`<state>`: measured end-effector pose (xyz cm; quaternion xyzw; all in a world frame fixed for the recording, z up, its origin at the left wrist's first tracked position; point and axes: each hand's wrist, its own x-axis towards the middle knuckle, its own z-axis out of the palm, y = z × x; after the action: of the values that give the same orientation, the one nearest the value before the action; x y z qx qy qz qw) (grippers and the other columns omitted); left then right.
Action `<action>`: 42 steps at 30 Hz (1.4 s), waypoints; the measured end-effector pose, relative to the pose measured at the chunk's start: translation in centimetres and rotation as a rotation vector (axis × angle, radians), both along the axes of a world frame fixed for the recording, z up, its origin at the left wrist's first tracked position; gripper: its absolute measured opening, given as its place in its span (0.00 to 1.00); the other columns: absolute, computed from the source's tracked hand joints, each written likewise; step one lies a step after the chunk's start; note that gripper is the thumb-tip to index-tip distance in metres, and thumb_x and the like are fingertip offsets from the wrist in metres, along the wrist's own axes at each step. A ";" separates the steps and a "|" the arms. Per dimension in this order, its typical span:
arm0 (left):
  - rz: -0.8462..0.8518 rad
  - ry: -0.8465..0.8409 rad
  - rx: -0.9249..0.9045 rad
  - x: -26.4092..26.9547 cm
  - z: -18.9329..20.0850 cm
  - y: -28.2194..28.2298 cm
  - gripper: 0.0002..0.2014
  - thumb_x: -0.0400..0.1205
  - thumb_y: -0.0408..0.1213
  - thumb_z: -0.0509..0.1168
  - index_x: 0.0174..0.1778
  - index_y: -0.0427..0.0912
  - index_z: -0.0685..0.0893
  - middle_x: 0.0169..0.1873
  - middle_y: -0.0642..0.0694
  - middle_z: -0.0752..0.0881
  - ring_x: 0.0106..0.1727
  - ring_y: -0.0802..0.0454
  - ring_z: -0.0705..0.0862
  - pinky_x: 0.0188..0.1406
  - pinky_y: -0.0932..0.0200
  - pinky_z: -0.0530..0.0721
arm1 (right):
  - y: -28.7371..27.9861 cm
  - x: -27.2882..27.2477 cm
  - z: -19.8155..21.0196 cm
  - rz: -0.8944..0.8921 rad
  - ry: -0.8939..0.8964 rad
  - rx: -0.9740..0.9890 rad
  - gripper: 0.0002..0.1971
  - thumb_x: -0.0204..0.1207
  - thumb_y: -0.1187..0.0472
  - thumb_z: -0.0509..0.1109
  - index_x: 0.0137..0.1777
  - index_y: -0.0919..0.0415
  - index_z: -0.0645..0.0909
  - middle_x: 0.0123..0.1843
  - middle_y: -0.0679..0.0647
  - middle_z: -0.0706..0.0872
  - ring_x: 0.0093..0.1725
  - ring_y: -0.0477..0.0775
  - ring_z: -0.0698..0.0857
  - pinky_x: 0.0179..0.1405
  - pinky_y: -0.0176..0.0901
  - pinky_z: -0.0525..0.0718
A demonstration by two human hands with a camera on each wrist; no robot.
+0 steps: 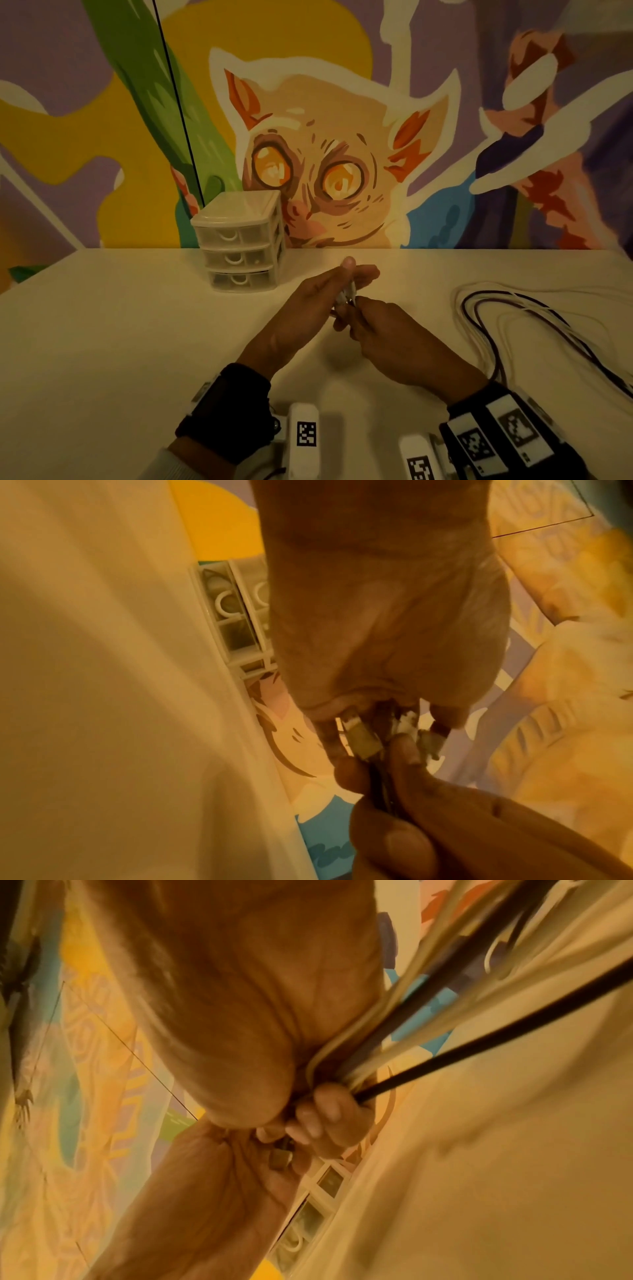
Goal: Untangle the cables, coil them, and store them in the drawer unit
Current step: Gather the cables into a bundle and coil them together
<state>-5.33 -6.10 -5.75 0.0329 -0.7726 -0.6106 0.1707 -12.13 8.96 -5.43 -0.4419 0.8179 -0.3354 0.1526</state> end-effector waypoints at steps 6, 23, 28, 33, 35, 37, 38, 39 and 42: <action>0.053 0.095 0.252 -0.5 -0.9 -0.5 0.18 0.97 0.38 0.52 0.51 0.40 0.85 0.57 0.39 0.95 0.61 0.28 0.90 0.34 0.58 0.81 | -0.8 0.3 -0.3 -0.044 -0.195 -0.081 0.21 0.92 0.39 0.51 0.61 0.48 0.82 0.43 0.39 0.82 0.37 0.41 0.80 0.40 0.36 0.78; 0.219 0.181 0.230 -1.1 -1.6 -1.4 0.17 0.98 0.44 0.50 0.47 0.44 0.76 0.36 0.51 0.79 0.37 0.55 0.77 0.37 0.58 0.78 | -0.9 0.9 -0.2 -0.019 -0.616 -0.136 0.25 0.92 0.42 0.57 0.59 0.64 0.86 0.33 0.49 0.77 0.30 0.46 0.77 0.32 0.42 0.83; 0.211 0.241 0.205 -1.1 -1.5 -2.0 0.17 0.98 0.41 0.51 0.47 0.47 0.81 0.42 0.49 0.83 0.45 0.51 0.80 0.51 0.51 0.79 | -0.9 0.4 -0.1 -0.126 -0.400 -0.109 0.21 0.92 0.40 0.56 0.55 0.51 0.85 0.39 0.50 0.81 0.30 0.45 0.76 0.33 0.44 0.75; 0.196 0.195 0.185 -0.7 -1.4 -1.8 0.18 0.98 0.37 0.51 0.49 0.44 0.85 0.47 0.46 0.90 0.50 0.46 0.89 0.60 0.45 0.85 | -0.7 -0.2 0.0 -0.118 -0.541 -0.211 0.17 0.92 0.47 0.60 0.58 0.56 0.86 0.39 0.52 0.79 0.31 0.45 0.74 0.31 0.41 0.73; 0.190 0.171 0.127 -0.8 -1.3 -1.1 0.18 0.98 0.38 0.51 0.49 0.43 0.84 0.43 0.47 0.89 0.44 0.46 0.87 0.50 0.46 0.85 | -0.9 0.3 -0.2 -0.053 -0.589 -0.177 0.13 0.92 0.54 0.63 0.55 0.60 0.86 0.38 0.53 0.79 0.29 0.44 0.74 0.28 0.37 0.72; 0.194 0.150 0.066 -0.9 -1.2 -0.8 0.19 0.98 0.38 0.50 0.49 0.43 0.84 0.41 0.49 0.89 0.44 0.47 0.87 0.50 0.48 0.84 | -1.1 0.7 -0.6 -0.023 -0.632 -0.203 0.11 0.91 0.59 0.64 0.52 0.62 0.86 0.36 0.54 0.78 0.27 0.44 0.73 0.25 0.36 0.70; 0.192 0.144 0.055 -0.8 -1.2 -0.8 0.19 0.98 0.38 0.50 0.49 0.44 0.84 0.41 0.50 0.89 0.46 0.48 0.88 0.53 0.48 0.85 | -1.2 0.7 -0.7 -0.030 -0.644 -0.221 0.11 0.90 0.59 0.65 0.51 0.62 0.87 0.35 0.54 0.78 0.26 0.44 0.73 0.25 0.36 0.69; 0.182 0.141 0.064 -0.8 -1.2 -0.9 0.19 0.98 0.38 0.50 0.48 0.44 0.84 0.41 0.50 0.90 0.47 0.48 0.88 0.55 0.48 0.85 | -1.2 0.7 -0.7 -0.041 -0.641 -0.232 0.12 0.89 0.57 0.68 0.51 0.63 0.89 0.35 0.53 0.79 0.26 0.44 0.73 0.25 0.36 0.70; 0.149 0.126 0.114 -0.5 -0.7 -0.8 0.18 0.98 0.38 0.51 0.49 0.42 0.84 0.43 0.48 0.90 0.48 0.47 0.89 0.54 0.51 0.87 | -1.0 0.5 -0.4 -0.077 -0.563 -0.212 0.18 0.81 0.46 0.77 0.50 0.62 0.93 0.35 0.53 0.88 0.26 0.43 0.77 0.27 0.37 0.73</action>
<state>-5.83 -6.88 -6.44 0.0614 -0.7198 -0.6402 0.2614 -11.67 7.99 -5.82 -0.3138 0.7201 -0.5335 0.3136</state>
